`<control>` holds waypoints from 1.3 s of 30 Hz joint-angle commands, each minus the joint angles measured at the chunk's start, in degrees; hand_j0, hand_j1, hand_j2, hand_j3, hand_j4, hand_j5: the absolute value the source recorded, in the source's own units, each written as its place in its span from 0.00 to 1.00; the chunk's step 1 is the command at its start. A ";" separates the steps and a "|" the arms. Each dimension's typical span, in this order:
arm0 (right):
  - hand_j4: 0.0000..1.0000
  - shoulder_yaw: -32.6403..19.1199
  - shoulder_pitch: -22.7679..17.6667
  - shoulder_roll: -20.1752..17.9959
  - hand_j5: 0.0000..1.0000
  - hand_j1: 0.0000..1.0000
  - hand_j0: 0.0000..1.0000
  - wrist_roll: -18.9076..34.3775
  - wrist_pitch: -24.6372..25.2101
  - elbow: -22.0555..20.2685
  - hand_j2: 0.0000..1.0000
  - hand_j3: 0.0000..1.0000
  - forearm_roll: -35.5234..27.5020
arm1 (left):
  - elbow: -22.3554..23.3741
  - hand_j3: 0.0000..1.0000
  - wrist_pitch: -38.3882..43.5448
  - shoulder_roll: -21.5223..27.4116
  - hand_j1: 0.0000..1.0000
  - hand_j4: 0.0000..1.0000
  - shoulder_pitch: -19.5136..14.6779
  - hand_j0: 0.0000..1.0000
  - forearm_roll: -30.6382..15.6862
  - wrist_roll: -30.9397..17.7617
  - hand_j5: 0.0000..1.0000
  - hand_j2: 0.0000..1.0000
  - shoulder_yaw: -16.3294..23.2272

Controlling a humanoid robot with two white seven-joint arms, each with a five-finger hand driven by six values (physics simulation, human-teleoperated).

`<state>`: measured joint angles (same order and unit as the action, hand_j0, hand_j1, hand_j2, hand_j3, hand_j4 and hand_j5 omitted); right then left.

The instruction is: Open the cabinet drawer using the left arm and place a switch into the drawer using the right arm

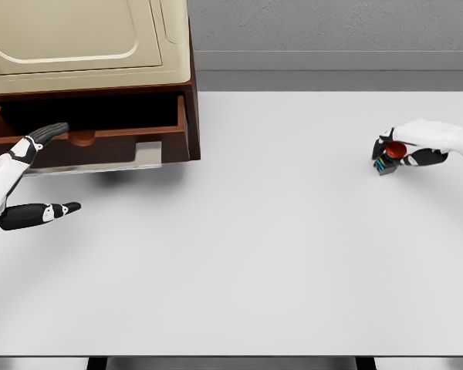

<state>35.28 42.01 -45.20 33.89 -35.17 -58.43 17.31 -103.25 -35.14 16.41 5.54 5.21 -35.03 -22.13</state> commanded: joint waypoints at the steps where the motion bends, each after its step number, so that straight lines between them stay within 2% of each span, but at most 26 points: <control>1: 0.42 -0.03 0.00 0.03 0.42 0.42 0.42 -0.05 0.17 -0.10 0.42 0.42 -0.44 | -0.02 1.00 0.14 0.03 1.00 1.00 0.00 1.00 -0.46 0.03 1.00 1.00 -0.02; 8: 0.43 -0.03 0.35 -0.06 0.43 0.43 0.43 0.04 0.17 -0.45 0.43 0.43 -0.62 | -0.02 1.00 0.14 0.03 1.00 1.00 0.00 1.00 -0.55 0.03 1.00 1.00 -0.02; 39: 0.44 -0.12 3.69 -0.24 0.44 0.44 0.44 -0.05 0.17 -16.80 0.44 0.44 -1.41 | -0.02 1.00 0.14 0.03 1.00 1.00 0.53 1.00 -1.34 0.03 1.00 1.00 -0.11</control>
<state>35.29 45.97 -45.47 33.87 -35.17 -74.14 16.54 -103.25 -35.14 16.38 6.15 4.36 -35.03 -22.21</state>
